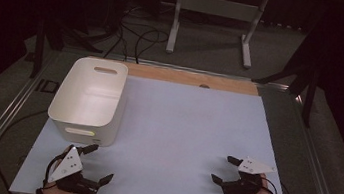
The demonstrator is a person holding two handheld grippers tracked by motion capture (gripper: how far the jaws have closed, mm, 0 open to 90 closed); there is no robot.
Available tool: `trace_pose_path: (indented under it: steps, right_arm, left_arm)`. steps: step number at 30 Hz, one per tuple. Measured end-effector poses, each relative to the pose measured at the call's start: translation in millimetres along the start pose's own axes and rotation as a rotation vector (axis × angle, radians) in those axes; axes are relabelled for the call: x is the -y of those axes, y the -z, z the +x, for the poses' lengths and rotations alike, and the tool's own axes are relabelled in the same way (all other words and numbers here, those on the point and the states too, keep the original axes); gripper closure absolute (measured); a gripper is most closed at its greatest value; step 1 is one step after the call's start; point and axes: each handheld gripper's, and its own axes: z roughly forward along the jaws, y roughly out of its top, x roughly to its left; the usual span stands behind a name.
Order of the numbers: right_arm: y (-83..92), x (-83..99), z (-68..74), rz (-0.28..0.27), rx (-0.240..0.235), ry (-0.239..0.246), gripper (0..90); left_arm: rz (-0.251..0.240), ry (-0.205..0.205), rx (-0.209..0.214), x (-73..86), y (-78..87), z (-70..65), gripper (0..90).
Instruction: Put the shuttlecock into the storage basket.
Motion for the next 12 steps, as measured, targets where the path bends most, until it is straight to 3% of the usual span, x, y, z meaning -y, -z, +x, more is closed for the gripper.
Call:
trace_pose_path:
  steps: [12]
  right_arm:
    - [0.1, 0.0, 0.1, 0.011, 0.002, 0.006, 8.3]
  left_arm:
    - [-0.003, 0.001, -0.022, -0.1, 0.5, 0.9, 0.0]
